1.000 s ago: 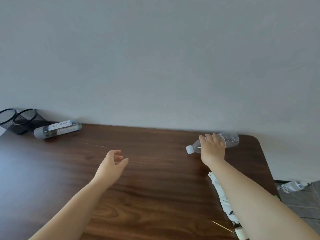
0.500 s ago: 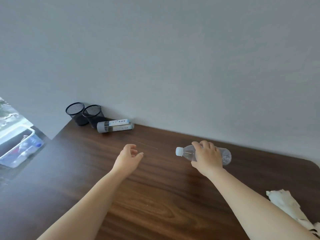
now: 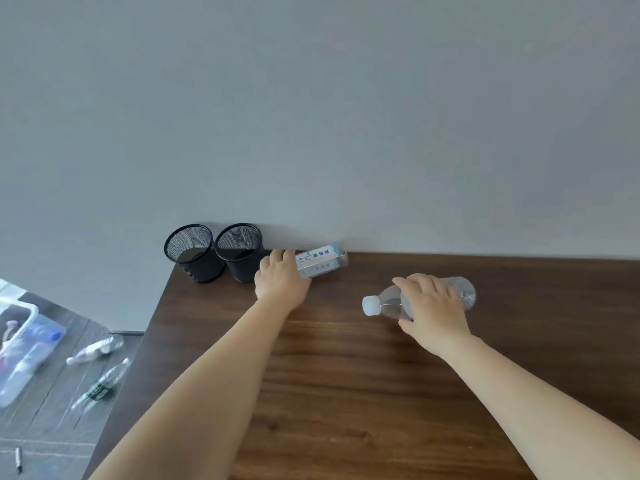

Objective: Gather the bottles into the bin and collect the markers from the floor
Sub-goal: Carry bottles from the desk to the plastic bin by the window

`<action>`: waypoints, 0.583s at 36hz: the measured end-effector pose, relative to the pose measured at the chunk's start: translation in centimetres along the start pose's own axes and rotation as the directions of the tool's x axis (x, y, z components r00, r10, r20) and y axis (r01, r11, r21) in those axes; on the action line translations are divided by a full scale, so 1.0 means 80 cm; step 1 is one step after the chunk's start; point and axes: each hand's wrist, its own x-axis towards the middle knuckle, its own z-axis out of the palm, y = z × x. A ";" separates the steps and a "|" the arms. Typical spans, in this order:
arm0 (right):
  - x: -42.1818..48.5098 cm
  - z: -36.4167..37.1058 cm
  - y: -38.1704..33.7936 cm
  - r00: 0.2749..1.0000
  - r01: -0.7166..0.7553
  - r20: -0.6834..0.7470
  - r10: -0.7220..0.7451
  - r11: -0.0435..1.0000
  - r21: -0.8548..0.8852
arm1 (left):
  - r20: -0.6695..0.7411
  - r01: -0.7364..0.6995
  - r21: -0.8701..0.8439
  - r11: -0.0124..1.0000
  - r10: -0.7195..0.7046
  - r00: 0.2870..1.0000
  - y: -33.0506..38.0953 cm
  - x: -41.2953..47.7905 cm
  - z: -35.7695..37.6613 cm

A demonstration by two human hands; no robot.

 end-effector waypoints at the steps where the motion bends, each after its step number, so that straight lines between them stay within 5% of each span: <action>1: 0.004 0.001 -0.009 1.000 0.006 0.000 -0.006 1.000 -0.013 | 0.019 -0.024 0.024 0.999 0.023 1.000 -0.004 0.008 0.005; 7: 0.023 0.004 -0.041 1.000 -0.005 -0.003 0.005 1.000 -0.020 | 0.099 -0.121 0.138 0.983 0.108 0.989 -0.019 0.034 0.025; 14: 0.026 0.006 -0.052 0.999 -0.027 0.018 0.027 1.000 0.004 | 0.237 -0.038 0.150 0.988 0.002 0.971 -0.024 0.018 0.035; 21: 0.016 -0.010 -0.054 1.000 0.004 0.018 -0.004 1.000 0.003 | 0.298 0.144 -0.213 0.966 -0.076 0.952 -0.047 -0.029 0.025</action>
